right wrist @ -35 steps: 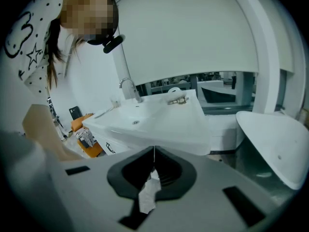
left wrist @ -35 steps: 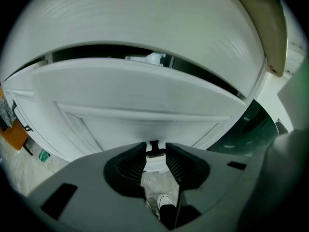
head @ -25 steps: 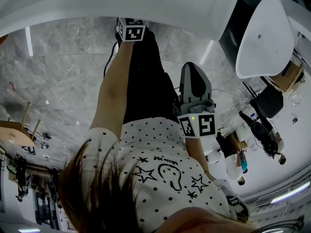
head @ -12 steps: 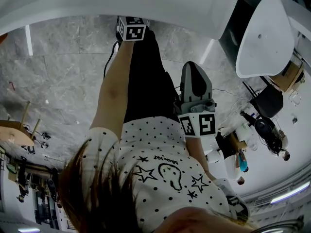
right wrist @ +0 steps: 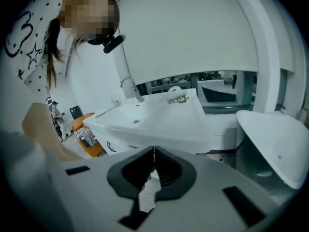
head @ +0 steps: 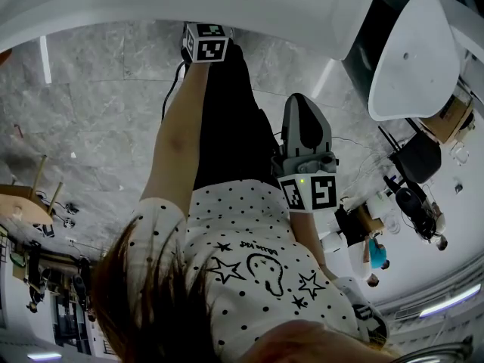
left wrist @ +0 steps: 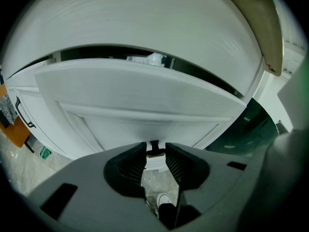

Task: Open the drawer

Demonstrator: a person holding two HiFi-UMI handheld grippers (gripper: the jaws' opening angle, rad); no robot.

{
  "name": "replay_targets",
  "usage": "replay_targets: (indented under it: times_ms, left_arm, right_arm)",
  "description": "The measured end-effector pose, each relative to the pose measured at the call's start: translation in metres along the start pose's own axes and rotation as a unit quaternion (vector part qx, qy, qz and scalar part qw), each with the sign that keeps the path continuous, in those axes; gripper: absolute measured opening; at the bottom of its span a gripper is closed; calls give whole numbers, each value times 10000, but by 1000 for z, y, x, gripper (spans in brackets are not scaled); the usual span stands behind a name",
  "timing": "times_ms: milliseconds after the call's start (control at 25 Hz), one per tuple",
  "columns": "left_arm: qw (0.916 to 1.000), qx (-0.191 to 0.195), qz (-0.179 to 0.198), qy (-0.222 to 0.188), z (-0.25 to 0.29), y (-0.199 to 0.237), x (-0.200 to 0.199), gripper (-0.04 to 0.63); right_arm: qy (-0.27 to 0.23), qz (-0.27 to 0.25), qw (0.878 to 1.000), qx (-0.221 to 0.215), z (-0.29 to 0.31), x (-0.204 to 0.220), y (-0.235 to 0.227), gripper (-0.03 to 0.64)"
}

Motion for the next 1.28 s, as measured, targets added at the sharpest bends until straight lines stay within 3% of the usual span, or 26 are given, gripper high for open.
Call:
replay_targets:
  times_ms: [1280]
  left_arm:
    - [9999,-85,-20,-52,-13,3,14,124]
  right_arm:
    - [47,-72,9998,-152,6,-1,1,15]
Point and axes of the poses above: the fingertips, and each gripper's own axes: z forward along the fingers, y to its left, x out of its underside, the point moved 8 cm from there along -z, backward along the fingers, and after that the axes turned 8 degrees about -z, right-handed, at the moved point
